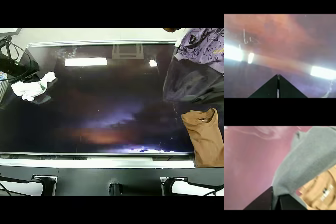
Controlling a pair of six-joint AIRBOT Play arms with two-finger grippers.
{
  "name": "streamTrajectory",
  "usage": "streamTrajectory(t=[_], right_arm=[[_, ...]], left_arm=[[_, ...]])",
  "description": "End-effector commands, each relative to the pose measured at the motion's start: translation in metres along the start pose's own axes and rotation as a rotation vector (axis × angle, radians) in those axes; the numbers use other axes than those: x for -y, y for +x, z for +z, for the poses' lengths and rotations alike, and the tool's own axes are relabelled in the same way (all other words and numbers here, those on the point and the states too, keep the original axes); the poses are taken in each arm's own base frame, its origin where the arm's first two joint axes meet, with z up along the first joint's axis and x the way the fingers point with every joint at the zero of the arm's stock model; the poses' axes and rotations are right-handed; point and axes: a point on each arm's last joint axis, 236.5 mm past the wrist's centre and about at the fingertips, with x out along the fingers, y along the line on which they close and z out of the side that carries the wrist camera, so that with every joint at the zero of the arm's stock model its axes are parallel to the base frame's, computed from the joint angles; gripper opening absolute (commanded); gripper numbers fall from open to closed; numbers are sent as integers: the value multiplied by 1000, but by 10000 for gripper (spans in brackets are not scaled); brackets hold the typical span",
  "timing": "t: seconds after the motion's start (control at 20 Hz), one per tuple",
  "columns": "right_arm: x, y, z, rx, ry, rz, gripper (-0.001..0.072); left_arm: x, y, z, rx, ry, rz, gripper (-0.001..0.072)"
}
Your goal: Fold the clothes and pants, and hang the long-sleeved shirts on hangers.
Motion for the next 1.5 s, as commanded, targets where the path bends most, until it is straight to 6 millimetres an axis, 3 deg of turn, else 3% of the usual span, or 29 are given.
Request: streamTrajectory(t=[0.0,0.35,0.6,1.2,1.45], right_arm=[[18,-9,-19,-77,-11,-76,28],[48,-26,-46,-153,-106,-168,28],[99,-14,-86,-205,-119,-296,28],[206,-26,-148,-288,-186,-617,28],[250,-27,-184,-399,-227,-761,29]], left_arm=[[0,0,0,0,0,1,20],[0,1,0,-1,0,1,19],[-2,1,1,-1,-4,3,20],[-3,2,2,3,-3,6,19],[-3,2,4,12,-3,7,20]])
